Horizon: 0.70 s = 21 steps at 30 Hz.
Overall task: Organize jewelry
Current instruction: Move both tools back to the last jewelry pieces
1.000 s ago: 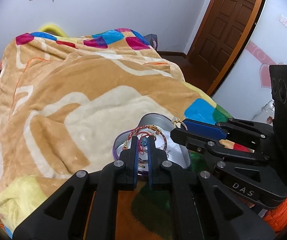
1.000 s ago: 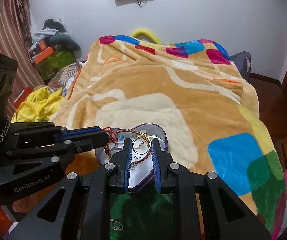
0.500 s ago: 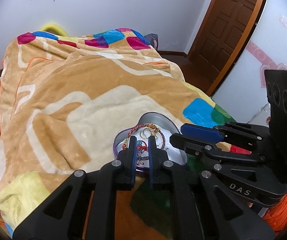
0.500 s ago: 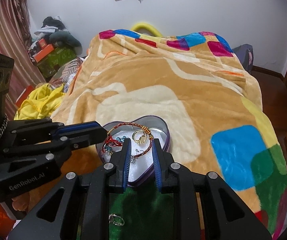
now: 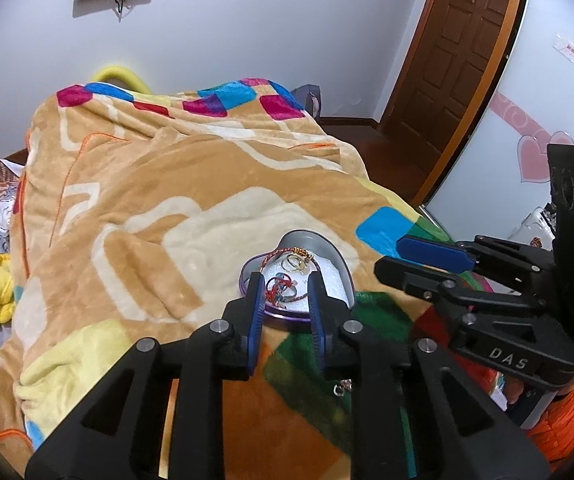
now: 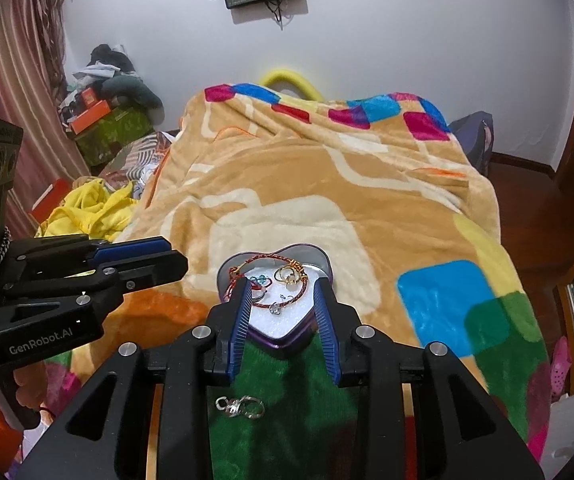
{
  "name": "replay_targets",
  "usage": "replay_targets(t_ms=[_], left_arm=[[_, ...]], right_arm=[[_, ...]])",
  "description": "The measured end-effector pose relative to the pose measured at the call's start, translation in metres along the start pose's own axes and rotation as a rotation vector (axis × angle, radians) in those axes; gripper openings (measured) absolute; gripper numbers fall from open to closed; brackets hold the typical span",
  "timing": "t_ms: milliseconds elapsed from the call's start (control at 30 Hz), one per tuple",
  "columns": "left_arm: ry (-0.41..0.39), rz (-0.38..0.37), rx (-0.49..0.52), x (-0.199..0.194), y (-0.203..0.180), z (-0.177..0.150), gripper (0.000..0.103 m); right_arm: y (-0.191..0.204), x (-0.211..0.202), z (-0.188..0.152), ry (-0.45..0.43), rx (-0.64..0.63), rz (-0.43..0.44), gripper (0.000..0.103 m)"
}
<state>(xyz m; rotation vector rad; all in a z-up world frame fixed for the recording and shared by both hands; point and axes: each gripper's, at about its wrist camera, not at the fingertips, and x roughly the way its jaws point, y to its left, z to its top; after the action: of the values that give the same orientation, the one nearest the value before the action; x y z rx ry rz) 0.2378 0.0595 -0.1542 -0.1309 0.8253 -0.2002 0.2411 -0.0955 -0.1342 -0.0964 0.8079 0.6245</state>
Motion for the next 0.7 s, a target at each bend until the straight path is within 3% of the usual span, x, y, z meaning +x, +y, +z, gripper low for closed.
replay_targets(t_ms=[333,700], left_arm=[[0.011,0.021,0.0,-0.02,-0.001,-0.017,0.021],[0.092,0.018,-0.027,-0.007,0.004,-0.051,0.021]], right_arm=[[0.01,-0.017,-0.012,-0.005,-0.01,-0.009,0.029],[0.016,0.002,-0.049,0.102,0.002,0.006,0.029]])
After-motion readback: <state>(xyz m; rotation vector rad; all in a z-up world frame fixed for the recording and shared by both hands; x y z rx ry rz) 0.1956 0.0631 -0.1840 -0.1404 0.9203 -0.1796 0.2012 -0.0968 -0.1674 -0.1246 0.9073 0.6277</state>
